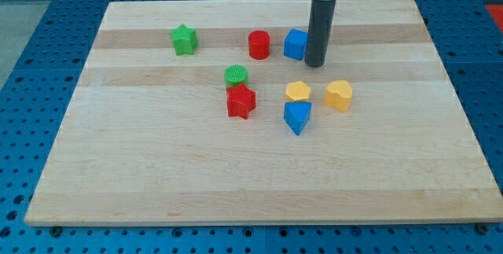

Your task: Push the blue cube into the red circle

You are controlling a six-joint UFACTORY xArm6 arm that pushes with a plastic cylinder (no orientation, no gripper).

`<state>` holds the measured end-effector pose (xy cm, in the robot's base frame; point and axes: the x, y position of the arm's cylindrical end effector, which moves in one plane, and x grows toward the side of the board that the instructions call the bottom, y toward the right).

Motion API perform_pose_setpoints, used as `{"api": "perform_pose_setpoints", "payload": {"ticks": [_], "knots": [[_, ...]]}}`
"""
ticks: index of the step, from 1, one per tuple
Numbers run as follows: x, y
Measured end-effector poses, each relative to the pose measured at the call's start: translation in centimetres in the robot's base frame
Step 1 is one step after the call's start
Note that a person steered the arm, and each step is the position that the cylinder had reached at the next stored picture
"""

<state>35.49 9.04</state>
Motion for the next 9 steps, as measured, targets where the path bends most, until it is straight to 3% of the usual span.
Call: {"api": "perform_pose_setpoints", "payload": {"ticks": [6, 9], "knots": [[-5.0, 0.4], [-4.3, -1.4]]}}
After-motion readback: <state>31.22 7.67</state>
